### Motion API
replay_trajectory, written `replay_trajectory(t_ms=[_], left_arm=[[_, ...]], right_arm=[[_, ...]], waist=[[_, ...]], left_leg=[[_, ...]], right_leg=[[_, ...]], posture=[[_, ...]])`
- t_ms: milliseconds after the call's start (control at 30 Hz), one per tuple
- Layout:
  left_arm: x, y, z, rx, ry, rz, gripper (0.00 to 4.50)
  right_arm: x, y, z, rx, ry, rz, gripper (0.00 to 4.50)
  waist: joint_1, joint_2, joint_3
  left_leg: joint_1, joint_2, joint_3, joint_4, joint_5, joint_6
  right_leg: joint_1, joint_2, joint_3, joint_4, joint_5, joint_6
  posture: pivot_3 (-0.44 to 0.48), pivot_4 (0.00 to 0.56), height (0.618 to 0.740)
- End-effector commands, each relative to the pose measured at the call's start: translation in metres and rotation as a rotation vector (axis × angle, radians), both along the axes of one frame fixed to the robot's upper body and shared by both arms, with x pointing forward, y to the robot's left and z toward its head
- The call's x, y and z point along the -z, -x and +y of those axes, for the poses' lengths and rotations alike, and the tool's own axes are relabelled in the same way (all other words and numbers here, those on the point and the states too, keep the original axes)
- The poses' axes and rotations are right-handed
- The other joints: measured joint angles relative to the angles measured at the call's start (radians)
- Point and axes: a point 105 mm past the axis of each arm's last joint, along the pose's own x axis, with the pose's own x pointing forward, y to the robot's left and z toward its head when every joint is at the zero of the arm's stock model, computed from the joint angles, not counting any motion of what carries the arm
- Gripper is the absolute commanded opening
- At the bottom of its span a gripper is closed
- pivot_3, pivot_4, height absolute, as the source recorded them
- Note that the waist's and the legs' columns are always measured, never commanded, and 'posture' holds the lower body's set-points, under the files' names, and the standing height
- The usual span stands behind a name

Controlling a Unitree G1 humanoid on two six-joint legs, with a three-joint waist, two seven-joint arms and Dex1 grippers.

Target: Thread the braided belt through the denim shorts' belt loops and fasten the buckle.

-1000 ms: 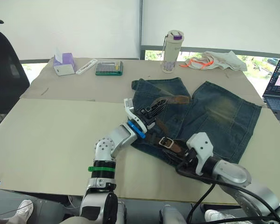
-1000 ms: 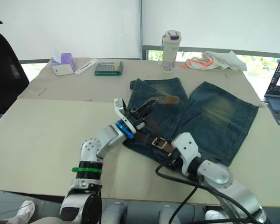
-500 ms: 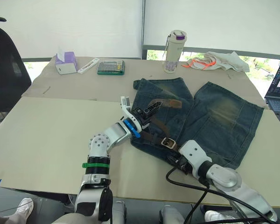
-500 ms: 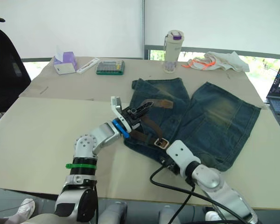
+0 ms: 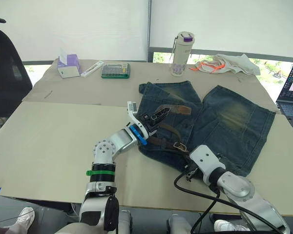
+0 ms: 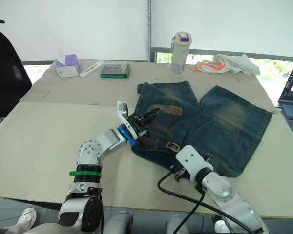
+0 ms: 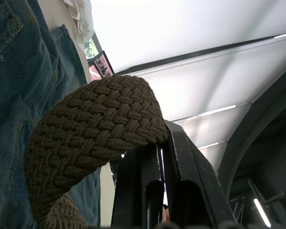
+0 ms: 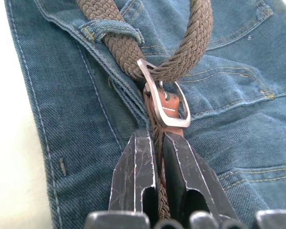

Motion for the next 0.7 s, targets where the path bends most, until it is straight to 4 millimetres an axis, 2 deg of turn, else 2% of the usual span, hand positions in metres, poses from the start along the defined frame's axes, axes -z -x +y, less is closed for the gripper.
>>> replay_trajectory(t_ms=[33, 100, 233, 400, 533, 700], left_arm=[[-0.015, 0.004, -0.003, 0.026, -0.001, -0.068, 0.00], [-0.014, 0.005, -0.004, 0.034, -0.021, -0.077, 0.00], [-0.009, 0.009, -0.008, 0.059, -0.078, -0.103, 0.00], [-0.006, 0.011, -0.014, 0.076, -0.147, -0.131, 0.00], [0.002, 0.016, -0.021, 0.103, -0.293, -0.203, 0.00], [0.002, 0.021, -0.026, 0.125, -0.375, -0.272, 0.00]], right_arm=[[-0.010, -0.009, -0.014, 0.021, 0.156, -0.123, 0.01], [-0.009, -0.011, -0.017, 0.002, 0.257, -0.163, 0.01], [-0.023, -0.018, -0.014, -0.062, 0.453, -0.390, 0.01], [-0.043, -0.026, -0.024, 0.029, 0.579, -0.622, 0.01], [-0.039, -0.027, -0.027, 0.035, 0.638, -0.660, 0.01], [-0.034, -0.027, -0.025, 0.015, 0.640, -0.660, 0.01]], waist=[[0.000, 0.000, 0.000], [-0.001, 0.000, 0.000], [-0.001, 0.000, 0.000], [-0.002, 0.000, 0.000], [-0.003, 0.000, 0.000], [-0.004, 0.000, 0.000]], left_leg=[[0.000, 0.000, 0.000, 0.000, 0.000, 0.000], [0.000, 0.000, 0.000, 0.000, 0.000, 0.000], [0.000, 0.000, 0.000, 0.000, 0.000, -0.001], [0.000, 0.000, 0.000, 0.000, 0.002, -0.003], [0.000, 0.000, 0.000, -0.001, 0.002, -0.004], [0.001, 0.000, 0.000, -0.001, 0.003, -0.004]], right_leg=[[0.000, 0.000, 0.000, 0.000, 0.000, 0.000], [0.000, 0.000, 0.000, 0.000, 0.000, 0.000], [0.000, 0.000, 0.000, 0.000, 0.000, 0.000], [0.000, 0.000, 0.000, 0.001, 0.000, 0.000], [0.000, 0.000, 0.000, 0.002, 0.000, 0.000], [0.000, 0.000, 0.000, 0.002, 0.000, 0.000]], posture=[[0.000, 0.150, 0.740], [0.000, 0.150, 0.740], [0.000, 0.150, 0.740], [0.000, 0.150, 0.740], [0.000, 0.150, 0.740], [0.000, 0.150, 0.740]])
